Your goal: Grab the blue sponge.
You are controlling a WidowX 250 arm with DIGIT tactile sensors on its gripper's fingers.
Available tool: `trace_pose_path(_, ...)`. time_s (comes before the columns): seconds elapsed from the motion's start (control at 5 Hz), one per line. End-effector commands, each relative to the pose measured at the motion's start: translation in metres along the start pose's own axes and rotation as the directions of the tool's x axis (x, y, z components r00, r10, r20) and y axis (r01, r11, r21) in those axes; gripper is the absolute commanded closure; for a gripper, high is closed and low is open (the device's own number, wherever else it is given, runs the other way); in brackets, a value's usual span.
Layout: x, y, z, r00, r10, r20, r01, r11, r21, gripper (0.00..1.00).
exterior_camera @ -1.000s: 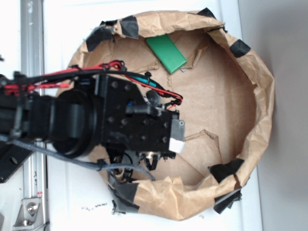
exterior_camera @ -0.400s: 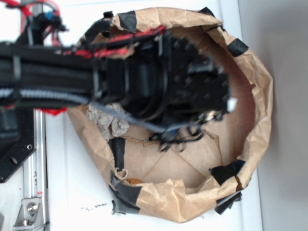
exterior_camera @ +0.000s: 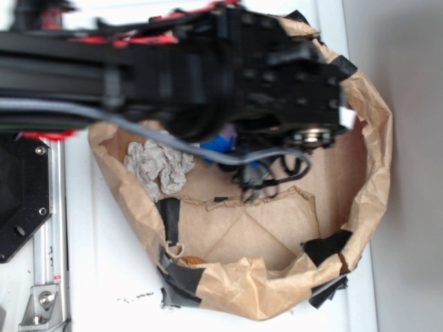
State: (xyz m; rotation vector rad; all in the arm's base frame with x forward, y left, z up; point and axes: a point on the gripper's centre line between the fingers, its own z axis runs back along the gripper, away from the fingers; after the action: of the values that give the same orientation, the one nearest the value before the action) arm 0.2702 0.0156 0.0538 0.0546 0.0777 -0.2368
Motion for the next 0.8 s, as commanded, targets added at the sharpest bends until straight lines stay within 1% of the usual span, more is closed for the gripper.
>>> trace_pose_path(0.0, -0.05, -0.001, 0.025, 0.993, -0.078, 0.091, 0.074, 0.996, 0.04, 0.0)
trace_pose_path(0.2, -0.055, 0.001, 0.018, 0.988, -0.144, 0.059, 0.139, 0.987, 0.084, 0.0)
trace_pose_path(0.4, -0.062, 0.002, 0.006, 0.977, -0.207, 0.046, 0.204, 0.977, 0.065, 0.0)
trace_pose_path(0.6, -0.063, 0.002, 0.009, 0.975, -0.216, 0.054, 0.214, 0.976, 0.05, 0.0)
